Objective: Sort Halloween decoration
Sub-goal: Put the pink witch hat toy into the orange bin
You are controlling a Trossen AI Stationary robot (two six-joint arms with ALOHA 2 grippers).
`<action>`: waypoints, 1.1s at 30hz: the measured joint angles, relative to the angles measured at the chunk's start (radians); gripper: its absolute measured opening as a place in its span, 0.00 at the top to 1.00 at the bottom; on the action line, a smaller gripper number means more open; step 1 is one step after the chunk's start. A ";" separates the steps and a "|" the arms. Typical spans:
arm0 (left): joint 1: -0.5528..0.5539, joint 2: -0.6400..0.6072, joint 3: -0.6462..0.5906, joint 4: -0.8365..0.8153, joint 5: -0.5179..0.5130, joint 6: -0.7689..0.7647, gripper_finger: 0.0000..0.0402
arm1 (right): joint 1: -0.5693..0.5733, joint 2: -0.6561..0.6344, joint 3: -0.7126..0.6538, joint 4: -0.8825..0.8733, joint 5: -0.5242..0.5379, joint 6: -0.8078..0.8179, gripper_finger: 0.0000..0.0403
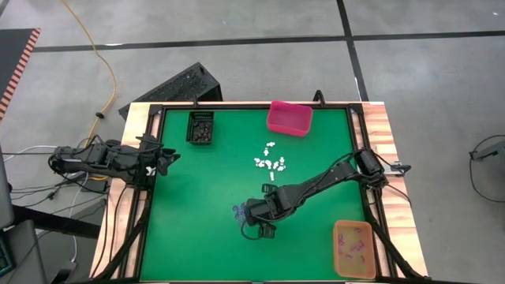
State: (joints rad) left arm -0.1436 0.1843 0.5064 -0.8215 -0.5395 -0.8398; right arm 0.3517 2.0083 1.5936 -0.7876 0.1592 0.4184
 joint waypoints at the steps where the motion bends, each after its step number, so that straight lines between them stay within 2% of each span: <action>1: 0.000 0.000 0.000 0.000 -0.001 0.001 0.55 | 0.003 0.001 0.000 0.015 0.004 -0.021 0.88; 6: 0.000 0.000 0.000 0.000 -0.020 0.007 0.55 | -0.023 0.008 -0.018 0.135 0.029 -0.102 0.70; 11: 0.000 0.000 0.000 -0.001 -0.025 0.016 0.55 | -0.078 0.009 -0.042 0.160 0.075 -0.106 0.61; 18: 0.000 0.000 0.000 -0.009 -0.026 0.024 0.55 | -0.118 0.009 -0.060 0.205 0.026 -0.147 0.62; 33: 0.000 0.000 0.000 -0.028 -0.044 0.022 0.55 | -0.120 0.009 -0.060 0.227 0.047 -0.221 0.62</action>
State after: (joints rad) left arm -0.1432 0.1841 0.5068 -0.8494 -0.5831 -0.8177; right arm 0.2317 2.0171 1.5333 -0.5606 0.2066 0.1971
